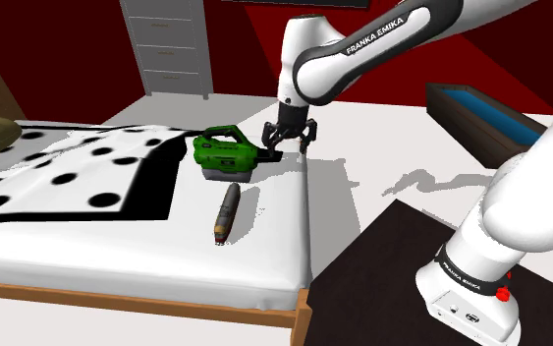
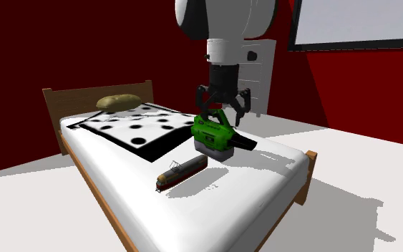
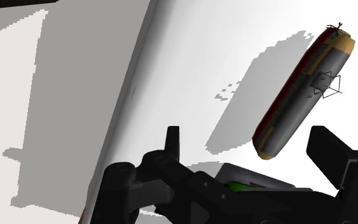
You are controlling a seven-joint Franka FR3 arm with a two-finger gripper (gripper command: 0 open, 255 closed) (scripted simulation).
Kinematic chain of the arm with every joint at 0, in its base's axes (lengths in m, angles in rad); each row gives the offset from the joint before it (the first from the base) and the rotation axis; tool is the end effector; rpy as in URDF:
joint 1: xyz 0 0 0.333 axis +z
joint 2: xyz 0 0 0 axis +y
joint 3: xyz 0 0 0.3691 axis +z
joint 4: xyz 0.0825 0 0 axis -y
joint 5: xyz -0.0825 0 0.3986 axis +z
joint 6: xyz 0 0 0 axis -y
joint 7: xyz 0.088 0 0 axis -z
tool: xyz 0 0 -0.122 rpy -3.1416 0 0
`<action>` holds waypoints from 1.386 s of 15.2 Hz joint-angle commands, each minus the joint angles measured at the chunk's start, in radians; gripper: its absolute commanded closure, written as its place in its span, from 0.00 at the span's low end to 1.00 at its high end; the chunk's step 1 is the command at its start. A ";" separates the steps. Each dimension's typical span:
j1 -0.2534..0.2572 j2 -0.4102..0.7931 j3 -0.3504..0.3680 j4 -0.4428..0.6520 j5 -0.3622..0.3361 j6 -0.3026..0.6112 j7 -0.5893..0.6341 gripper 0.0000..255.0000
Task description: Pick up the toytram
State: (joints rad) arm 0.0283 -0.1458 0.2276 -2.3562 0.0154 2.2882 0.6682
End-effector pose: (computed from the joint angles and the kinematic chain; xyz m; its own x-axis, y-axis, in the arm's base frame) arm 0.4779 0.1274 0.4218 0.9091 -0.4105 0.0710 -0.4094 -0.9118 -0.0299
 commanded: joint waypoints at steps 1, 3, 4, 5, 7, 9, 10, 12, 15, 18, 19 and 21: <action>0.002 0.083 0.016 0.037 -0.019 0.042 0.055 0.00; 0.006 0.163 0.025 0.077 -0.042 0.076 0.107 0.00; 0.009 0.203 0.028 0.099 -0.055 0.091 0.133 0.00; 0.013 0.243 0.029 0.122 -0.068 0.105 0.159 0.00; 0.025 0.324 0.028 0.173 -0.094 0.129 0.209 0.00; 0.041 0.405 0.022 0.229 -0.118 0.147 0.255 0.00; 0.050 0.445 0.018 0.259 -0.129 0.155 0.277 0.00; 0.069 0.525 0.008 0.323 -0.147 0.166 0.317 0.00; 0.099 0.645 -0.010 0.430 -0.164 0.174 0.367 0.00; 0.128 0.766 -0.028 0.550 -0.172 0.171 0.408 0.00; 0.137 0.807 -0.033 0.594 -0.173 0.168 0.420 0.00; 0.154 0.884 -0.042 0.680 -0.173 0.158 0.440 0.00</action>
State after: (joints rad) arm 0.1699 0.6970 0.1900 -1.7239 -0.1567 2.4523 1.0935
